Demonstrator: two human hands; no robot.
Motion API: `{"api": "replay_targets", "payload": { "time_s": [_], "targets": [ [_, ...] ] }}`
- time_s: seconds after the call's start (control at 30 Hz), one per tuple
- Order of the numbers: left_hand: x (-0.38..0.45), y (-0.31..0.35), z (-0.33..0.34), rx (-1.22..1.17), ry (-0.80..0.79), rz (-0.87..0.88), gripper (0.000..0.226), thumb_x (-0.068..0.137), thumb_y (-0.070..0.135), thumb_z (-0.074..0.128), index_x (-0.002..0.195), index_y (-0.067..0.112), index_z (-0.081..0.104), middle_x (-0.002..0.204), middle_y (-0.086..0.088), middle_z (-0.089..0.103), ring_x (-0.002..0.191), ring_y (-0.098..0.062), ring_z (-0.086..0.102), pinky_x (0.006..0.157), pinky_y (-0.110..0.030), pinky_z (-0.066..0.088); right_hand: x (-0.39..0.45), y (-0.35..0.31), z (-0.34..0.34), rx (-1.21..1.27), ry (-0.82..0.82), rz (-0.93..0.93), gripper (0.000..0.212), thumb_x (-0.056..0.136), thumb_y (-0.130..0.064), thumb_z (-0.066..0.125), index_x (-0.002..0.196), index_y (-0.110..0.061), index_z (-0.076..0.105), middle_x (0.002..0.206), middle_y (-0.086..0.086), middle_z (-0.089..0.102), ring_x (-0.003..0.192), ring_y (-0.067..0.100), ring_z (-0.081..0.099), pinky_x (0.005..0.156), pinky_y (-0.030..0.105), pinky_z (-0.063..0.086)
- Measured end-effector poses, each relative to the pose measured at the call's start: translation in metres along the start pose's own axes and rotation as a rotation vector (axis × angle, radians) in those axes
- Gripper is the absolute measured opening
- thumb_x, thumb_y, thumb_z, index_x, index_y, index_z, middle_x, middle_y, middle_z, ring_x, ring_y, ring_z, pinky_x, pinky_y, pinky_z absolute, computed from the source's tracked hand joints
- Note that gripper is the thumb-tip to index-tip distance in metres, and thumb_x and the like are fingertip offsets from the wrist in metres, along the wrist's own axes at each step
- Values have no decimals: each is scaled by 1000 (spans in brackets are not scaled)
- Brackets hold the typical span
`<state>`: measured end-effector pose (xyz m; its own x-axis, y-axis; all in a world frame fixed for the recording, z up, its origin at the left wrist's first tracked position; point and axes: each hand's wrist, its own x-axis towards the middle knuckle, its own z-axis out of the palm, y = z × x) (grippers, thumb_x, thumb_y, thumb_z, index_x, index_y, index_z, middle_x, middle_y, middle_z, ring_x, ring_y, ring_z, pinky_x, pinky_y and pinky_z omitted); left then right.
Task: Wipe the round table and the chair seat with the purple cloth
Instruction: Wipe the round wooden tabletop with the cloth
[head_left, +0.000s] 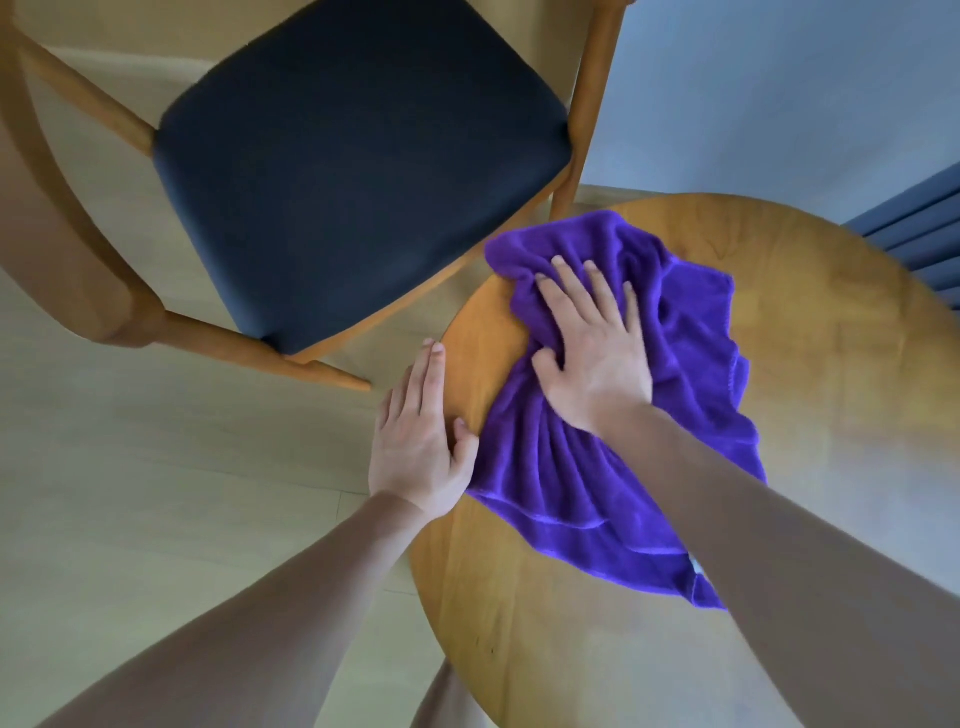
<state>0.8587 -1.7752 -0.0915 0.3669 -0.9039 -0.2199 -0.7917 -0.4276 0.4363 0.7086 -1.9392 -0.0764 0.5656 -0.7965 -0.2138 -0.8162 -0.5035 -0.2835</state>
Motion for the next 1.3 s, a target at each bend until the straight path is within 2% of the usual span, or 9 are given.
{"api": "replay_targets", "payload": {
  "time_s": [0.1, 0.33, 0.43, 0.57, 0.7, 0.87, 1.13, 1.2, 1.3],
  "targets": [
    [0, 0, 1, -7, 2, -10, 81, 86, 34, 38, 163, 17, 17, 169, -2, 23, 145, -24, 37, 118, -42, 34, -7, -26, 5, -30, -41, 10, 82, 84, -41, 33, 163, -24, 18, 172, -4, 5, 158, 26, -2, 126, 56, -4],
    [1, 1, 1, -25, 5, -33, 81, 85, 35, 39, 162, 18, 17, 167, -3, 28, 143, -25, 37, 117, -42, 33, -21, 9, -7, -53, -273, -482, 76, 89, -45, 31, 163, -28, 18, 172, -10, 1, 158, 17, -7, 126, 50, -9],
    [1, 2, 0, -16, -1, -40, 81, 85, 35, 39, 162, 18, 18, 167, -2, 27, 143, -24, 37, 117, -41, 34, -7, 16, -14, 85, -178, -333, 66, 96, -48, 23, 158, -27, 35, 169, -11, 17, 158, 16, 4, 126, 47, -7],
    [0, 2, 0, -17, -8, -50, 81, 85, 37, 38, 162, 20, 17, 168, -1, 27, 144, -24, 37, 117, -41, 33, -4, -26, 3, -19, -47, -58, 65, 98, -43, 21, 161, -27, 25, 171, -6, 13, 158, 25, 3, 126, 55, -2],
    [0, 2, 0, -18, -12, -61, 79, 85, 38, 37, 160, 18, 20, 166, -5, 30, 143, -25, 37, 117, -42, 34, -28, -50, 17, -57, -109, -208, 67, 97, -37, 24, 162, -23, 22, 172, -2, 10, 158, 27, 4, 125, 58, 4],
    [-1, 2, -2, -23, -13, -54, 79, 85, 38, 39, 158, 14, 24, 164, -8, 32, 140, -28, 41, 115, -44, 36, -26, 6, 2, -18, -184, -525, 60, 99, -30, 28, 157, -21, 39, 169, -4, 22, 157, 21, 14, 127, 48, 6],
    [-1, 2, -2, -39, -7, -49, 82, 85, 37, 39, 162, 21, 16, 167, -2, 27, 140, -24, 40, 113, -42, 37, -4, -29, 6, 156, 89, -29, 58, 98, -31, 25, 152, -21, 46, 165, -6, 32, 156, 24, 18, 127, 51, 6],
    [0, 2, -1, -37, -10, -49, 82, 85, 38, 38, 162, 22, 16, 168, -1, 27, 140, -25, 42, 112, -42, 37, -14, -44, 13, 126, 63, -18, 61, 97, -30, 25, 155, -21, 41, 167, -5, 28, 157, 26, 15, 126, 54, 6],
    [1, 2, 0, -47, -10, -45, 82, 85, 38, 38, 162, 21, 16, 168, -2, 27, 140, -27, 43, 112, -43, 38, -32, -37, 17, 72, -47, -222, 65, 93, -29, 26, 156, -20, 39, 168, -4, 25, 157, 28, 13, 125, 57, 7]
  ]
}}
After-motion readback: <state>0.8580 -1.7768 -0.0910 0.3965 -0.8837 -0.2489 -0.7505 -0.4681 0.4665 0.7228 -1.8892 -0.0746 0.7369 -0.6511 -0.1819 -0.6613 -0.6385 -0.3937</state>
